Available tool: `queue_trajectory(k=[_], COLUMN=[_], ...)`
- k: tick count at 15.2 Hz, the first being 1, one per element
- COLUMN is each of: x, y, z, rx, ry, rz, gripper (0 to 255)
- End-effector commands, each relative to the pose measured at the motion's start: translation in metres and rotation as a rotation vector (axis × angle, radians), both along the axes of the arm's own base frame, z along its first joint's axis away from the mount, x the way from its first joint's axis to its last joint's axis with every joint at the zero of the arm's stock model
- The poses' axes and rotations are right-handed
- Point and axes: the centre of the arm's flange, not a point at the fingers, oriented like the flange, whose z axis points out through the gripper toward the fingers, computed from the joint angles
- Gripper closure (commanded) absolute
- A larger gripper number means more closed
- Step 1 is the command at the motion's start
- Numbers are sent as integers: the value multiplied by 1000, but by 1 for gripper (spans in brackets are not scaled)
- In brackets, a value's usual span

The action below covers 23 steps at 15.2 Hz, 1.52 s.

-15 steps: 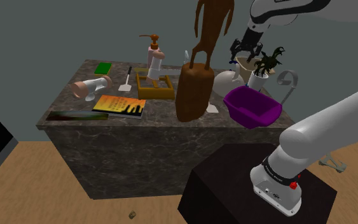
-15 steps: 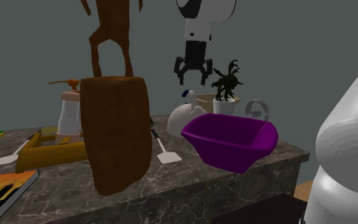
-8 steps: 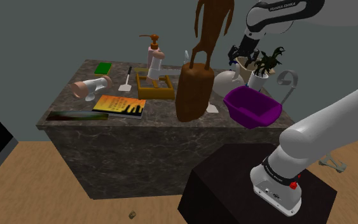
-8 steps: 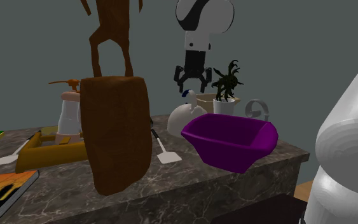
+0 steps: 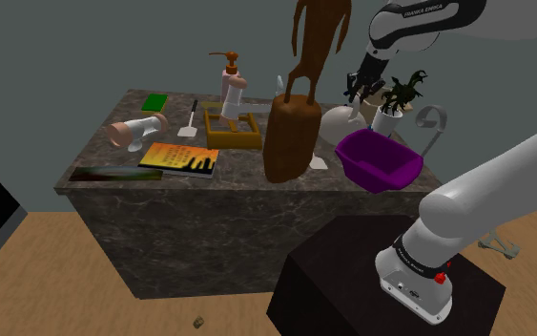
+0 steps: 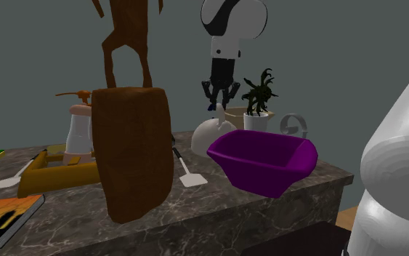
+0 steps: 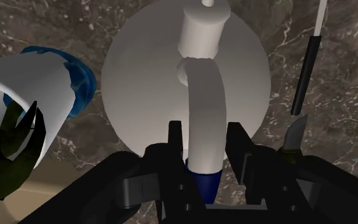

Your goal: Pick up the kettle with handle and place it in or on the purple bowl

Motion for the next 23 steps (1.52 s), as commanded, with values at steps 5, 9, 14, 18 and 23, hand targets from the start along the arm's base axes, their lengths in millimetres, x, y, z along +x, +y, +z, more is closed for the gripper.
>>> queue_trajectory(k=[5,9,14,18,23], x=[0,0,0,0,0], y=[0,0,0,0,0], z=[0,5,32,53,79], rx=[0,0,0,0,0], ry=[0,0,0,0,0], rz=[0,0,0,0,0], gripper=[255,255,255,255,255])
